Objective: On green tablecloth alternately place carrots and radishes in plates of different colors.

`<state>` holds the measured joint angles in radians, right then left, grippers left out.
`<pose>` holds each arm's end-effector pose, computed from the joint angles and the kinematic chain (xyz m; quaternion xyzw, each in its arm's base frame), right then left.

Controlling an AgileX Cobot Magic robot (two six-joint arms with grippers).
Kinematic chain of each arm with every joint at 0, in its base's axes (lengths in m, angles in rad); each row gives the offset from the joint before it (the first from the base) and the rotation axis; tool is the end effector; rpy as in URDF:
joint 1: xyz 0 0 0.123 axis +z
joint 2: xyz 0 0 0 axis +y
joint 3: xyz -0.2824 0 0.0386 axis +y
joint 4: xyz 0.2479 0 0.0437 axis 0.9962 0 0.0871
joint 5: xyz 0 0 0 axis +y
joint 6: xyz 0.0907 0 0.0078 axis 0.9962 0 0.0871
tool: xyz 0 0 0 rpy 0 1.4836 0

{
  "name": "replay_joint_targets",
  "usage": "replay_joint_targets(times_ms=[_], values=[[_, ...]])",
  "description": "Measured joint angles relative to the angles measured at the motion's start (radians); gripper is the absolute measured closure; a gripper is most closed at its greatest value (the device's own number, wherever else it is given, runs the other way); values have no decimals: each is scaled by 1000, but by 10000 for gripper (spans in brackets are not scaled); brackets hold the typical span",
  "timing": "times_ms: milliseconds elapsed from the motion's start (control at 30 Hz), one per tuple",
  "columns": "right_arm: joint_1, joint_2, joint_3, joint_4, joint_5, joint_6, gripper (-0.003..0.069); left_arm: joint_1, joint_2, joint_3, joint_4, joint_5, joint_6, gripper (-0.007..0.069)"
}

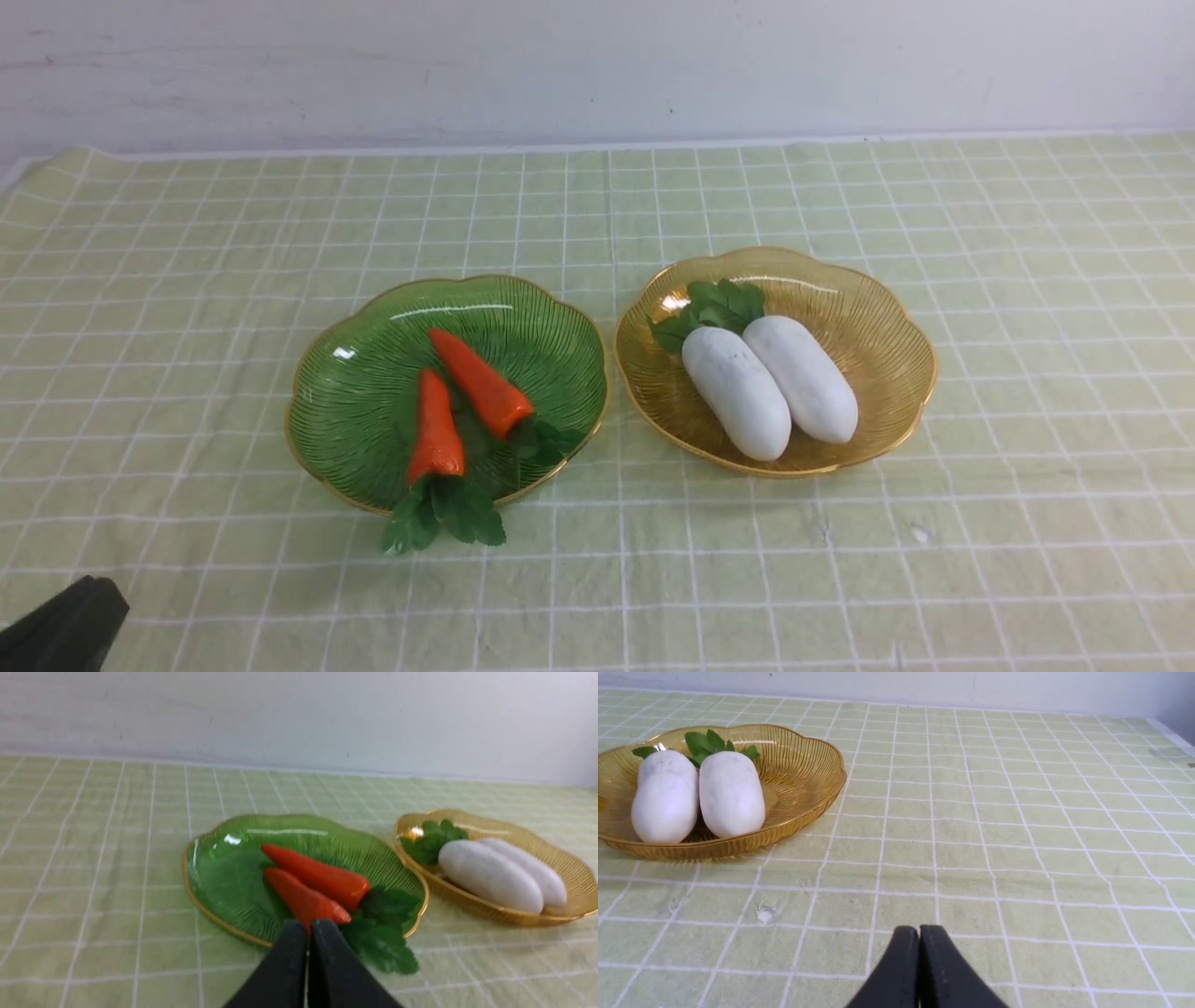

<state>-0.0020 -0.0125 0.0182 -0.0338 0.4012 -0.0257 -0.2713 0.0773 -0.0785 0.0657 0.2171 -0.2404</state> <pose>0.0517 -0.0013 0.1716 -0.0184 0.8104 -0.0226 0.5852 0.0577 -0.0147 0.2155 0.0310 0.7503 -0.1414 0.6450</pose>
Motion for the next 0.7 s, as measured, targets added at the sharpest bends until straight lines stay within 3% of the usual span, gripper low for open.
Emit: replay_joint_targets(times_ms=[400,700], values=[[0,0,0,0,0,0,674,215,-88,106,4,74,129,632],[0,0,0,0,0,0,674,226,-88,107,-8,163,137,632]])
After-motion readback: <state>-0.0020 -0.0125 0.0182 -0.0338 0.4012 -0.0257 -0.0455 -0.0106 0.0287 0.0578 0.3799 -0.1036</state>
